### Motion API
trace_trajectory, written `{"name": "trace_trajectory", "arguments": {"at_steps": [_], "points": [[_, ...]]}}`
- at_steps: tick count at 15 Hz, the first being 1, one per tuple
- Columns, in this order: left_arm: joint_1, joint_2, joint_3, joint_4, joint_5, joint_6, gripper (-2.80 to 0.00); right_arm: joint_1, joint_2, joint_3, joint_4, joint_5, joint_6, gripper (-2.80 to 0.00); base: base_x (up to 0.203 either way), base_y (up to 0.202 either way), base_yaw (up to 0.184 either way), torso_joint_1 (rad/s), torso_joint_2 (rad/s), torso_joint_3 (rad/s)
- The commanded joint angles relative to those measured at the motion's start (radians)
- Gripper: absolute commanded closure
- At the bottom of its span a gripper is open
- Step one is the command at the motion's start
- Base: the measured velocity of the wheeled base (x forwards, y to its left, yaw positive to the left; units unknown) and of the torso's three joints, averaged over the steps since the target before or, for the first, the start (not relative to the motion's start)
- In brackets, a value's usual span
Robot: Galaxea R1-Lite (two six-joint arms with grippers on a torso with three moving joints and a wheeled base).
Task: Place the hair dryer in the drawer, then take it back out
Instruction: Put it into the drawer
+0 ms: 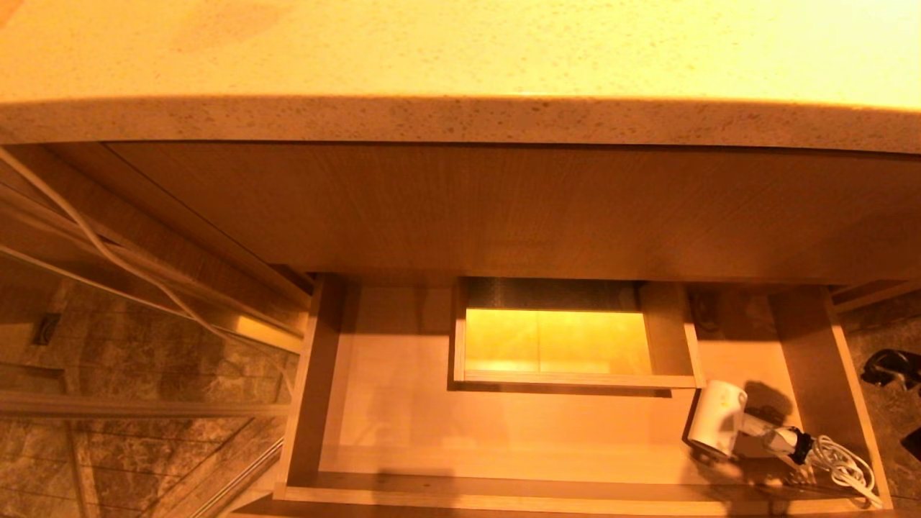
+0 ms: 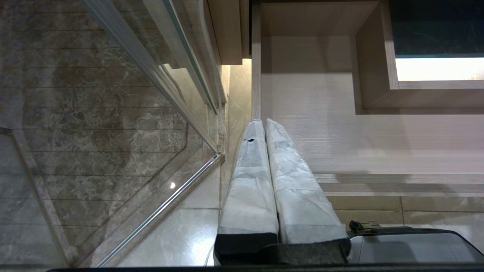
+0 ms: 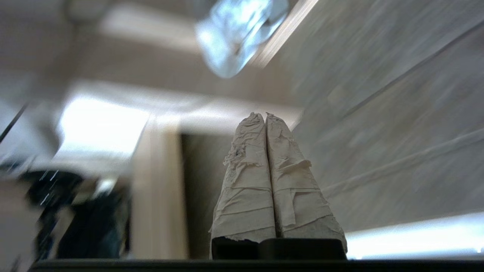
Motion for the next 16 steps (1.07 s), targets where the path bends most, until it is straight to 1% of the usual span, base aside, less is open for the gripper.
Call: {"name": "trace_trajectory", "arguments": {"at_steps": [1, 3, 5, 7, 12, 16], "points": [[0.000, 0.000, 0.002, 0.000, 0.000, 0.000, 0.00, -0.004, -0.127, 0.090, 0.044, -0.001, -0.003, 0.00, 0.000, 0.000, 0.000, 0.000, 0.00, 0.000], [0.000, 0.000, 0.002, 0.000, 0.000, 0.000, 0.00, -0.053, -0.159, 0.143, 0.083, 0.000, -0.008, 0.00, 0.000, 0.000, 0.000, 0.000, 0.00, 0.000], [0.000, 0.000, 0.002, 0.000, 0.000, 0.000, 0.00, -0.106, -0.138, 0.149, 0.100, -0.001, -0.030, 0.00, 0.000, 0.000, 0.000, 0.000, 0.00, 0.000], [0.000, 0.000, 0.002, 0.000, 0.000, 0.000, 0.00, -0.149, -0.092, 0.149, 0.119, -0.010, -0.033, 0.00, 0.000, 0.000, 0.000, 0.000, 0.00, 0.000], [0.000, 0.000, 0.002, 0.000, 0.000, 0.000, 0.00, -0.238, 0.082, 0.124, 0.101, -0.014, -0.031, 0.00, 0.000, 0.000, 0.000, 0.000, 0.00, 0.000], [0.000, 0.000, 0.002, 0.000, 0.000, 0.000, 0.00, -0.274, 0.246, 0.093, 0.057, -0.016, -0.035, 0.00, 0.000, 0.000, 0.000, 0.000, 0.00, 0.000]]}}
